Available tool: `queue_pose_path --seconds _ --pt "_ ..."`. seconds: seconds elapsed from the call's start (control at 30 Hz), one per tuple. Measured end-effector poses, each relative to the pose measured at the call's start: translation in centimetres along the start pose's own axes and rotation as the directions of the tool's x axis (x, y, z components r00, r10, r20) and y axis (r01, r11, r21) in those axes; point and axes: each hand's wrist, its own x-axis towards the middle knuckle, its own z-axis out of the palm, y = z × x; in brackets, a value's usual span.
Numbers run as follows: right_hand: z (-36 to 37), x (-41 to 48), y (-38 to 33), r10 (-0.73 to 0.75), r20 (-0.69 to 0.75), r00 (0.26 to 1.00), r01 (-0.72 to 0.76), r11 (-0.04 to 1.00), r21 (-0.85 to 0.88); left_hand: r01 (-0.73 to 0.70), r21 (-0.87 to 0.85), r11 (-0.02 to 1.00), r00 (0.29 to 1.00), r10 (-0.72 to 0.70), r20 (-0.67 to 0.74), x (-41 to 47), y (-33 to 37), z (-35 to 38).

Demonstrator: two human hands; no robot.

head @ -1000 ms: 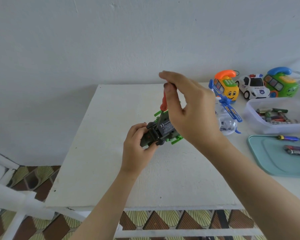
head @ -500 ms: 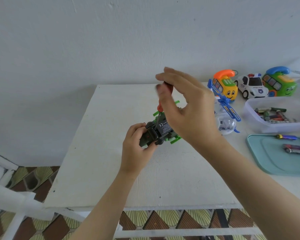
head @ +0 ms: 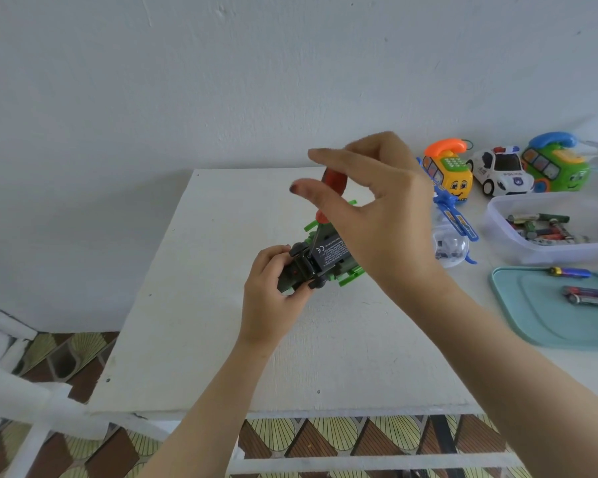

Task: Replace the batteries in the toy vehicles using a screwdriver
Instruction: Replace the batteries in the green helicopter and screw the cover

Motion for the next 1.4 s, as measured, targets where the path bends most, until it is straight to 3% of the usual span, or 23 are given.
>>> queue_pose_path --seconds 0.13,0.3,0.5,0.6,0.7,0.9,1.03,1.13,1.3,1.4 --pt "0.1 -0.4 0.3 0.0 -0.054 0.999 0.0 1.0 -0.013 0.005 -0.002 1.0 1.0 -0.005 -0.004 0.0 0.0 0.0" --pt "-0.3 -0.6 0.3 -0.035 0.126 0.991 0.03 0.999 0.042 0.008 0.008 1.0 1.0 -0.008 -0.001 0.0 0.0 0.0" --pt "-0.2 -0.7 0.3 -0.074 -0.037 0.997 0.074 0.997 -0.002 0.004 0.024 1.0 1.0 -0.004 -0.016 0.0 0.0 0.0" --pt "-0.3 -0.8 0.5 -0.007 0.073 0.997 0.003 0.998 0.056 0.01 0.024 1.0 1.0 -0.01 -0.011 0.0 -0.1 0.0" --pt "-0.4 -1.0 0.5 -0.036 0.201 0.979 0.022 0.997 0.073 0.019 0.032 0.999 1.0 -0.018 -0.013 -0.2 -0.1 0.0" --pt "0.0 -1.0 0.4 -0.137 -0.011 0.991 0.137 0.99 -0.025 0.04 0.063 0.997 0.998 -0.037 -0.049 -0.2 -0.1 0.1" --pt "0.1 -1.2 0.8 0.008 0.09 0.996 -0.013 0.999 0.053 0.06 0.053 0.997 0.996 -0.057 -0.067 -0.2 -0.1 0.2" --pt "0.0 -1.1 0.7 -0.004 0.153 0.988 -0.001 1.0 0.032 0.059 0.064 0.996 0.997 -0.055 -0.061 -0.2 -0.2 0.1" --pt "0.2 -0.6 0.5 -0.07 -0.035 0.997 0.069 0.996 -0.049 0.039 0.074 0.997 0.997 -0.034 -0.067 -0.2 0.1 0.1" --pt "0.3 -0.5 0.7 -0.081 -0.047 0.996 0.079 0.995 -0.059 0.064 0.061 0.996 0.996 -0.06 -0.069 -0.2 0.0 0.2"
